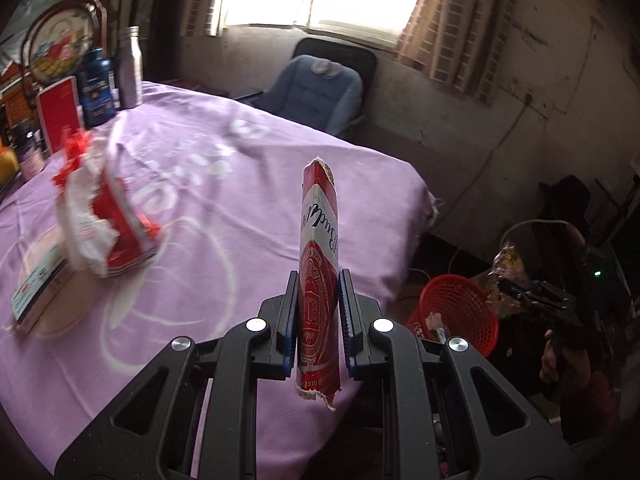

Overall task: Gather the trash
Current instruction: 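Grasp the upright red-and-white box with the left tool and lift it, then drop the box into the red wastebasket with left tool while right tool drops the snack bag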

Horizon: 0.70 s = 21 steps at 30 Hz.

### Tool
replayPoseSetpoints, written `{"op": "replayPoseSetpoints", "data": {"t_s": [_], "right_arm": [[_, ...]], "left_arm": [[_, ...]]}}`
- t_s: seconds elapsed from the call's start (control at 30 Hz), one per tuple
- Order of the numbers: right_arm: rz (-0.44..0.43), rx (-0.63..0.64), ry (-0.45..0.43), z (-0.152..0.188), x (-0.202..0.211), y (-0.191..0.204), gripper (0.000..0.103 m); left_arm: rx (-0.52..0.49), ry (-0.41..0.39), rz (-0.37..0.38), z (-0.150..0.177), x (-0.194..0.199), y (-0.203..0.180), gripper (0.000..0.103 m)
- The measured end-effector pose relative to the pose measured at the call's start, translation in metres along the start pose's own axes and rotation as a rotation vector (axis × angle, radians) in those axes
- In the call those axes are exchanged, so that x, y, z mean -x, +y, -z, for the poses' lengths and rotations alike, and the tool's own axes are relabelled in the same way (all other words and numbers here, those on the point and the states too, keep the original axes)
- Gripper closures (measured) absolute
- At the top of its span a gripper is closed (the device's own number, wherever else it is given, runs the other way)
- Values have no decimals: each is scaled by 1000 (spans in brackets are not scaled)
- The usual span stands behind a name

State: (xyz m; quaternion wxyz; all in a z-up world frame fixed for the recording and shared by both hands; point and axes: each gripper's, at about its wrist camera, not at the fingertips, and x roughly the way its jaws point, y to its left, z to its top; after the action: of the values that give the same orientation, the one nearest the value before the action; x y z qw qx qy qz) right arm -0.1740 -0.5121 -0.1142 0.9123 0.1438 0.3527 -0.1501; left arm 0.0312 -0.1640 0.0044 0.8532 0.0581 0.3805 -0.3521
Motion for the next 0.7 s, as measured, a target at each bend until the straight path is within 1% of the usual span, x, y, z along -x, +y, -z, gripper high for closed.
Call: {"op": "replayPoseSetpoints", "data": {"t_s": [0.07,0.1,0.13,0.17,0.27,0.37,0.43,0.5,0.6,0.7], "right_arm": [[40,-22,44,9,-14,-16,50],[43,-46,47,12,-16,-23,42],[33,-73,44,13,-16,-29,36],[4,-117,28,13,-13,-40,35],[-40,-182,-8,10,-7,-59,33],[-33,-219,-51,9,-1,-70,31],[-37,-253,-79,11,5,-84,27],[-43,-295,-103,11,10,-95,27],[-55,-338,-120,11,16,-109,27],[-47,-357,-126,10,18,-115,27]], "left_arm": [[-21,14,18,-3,-11,-14,83],[-35,25,30,-5,-17,-23,83],[-49,34,38,-6,-23,-31,83],[-65,45,47,-8,-29,-40,83],[-111,77,70,-10,-45,-62,83],[-168,111,114,-12,-67,-93,83],[-198,131,142,-12,-82,-112,83],[-236,153,170,-10,-99,-134,83],[-286,200,219,-5,-128,-165,83],[-321,257,269,0,-157,-195,83]]}}
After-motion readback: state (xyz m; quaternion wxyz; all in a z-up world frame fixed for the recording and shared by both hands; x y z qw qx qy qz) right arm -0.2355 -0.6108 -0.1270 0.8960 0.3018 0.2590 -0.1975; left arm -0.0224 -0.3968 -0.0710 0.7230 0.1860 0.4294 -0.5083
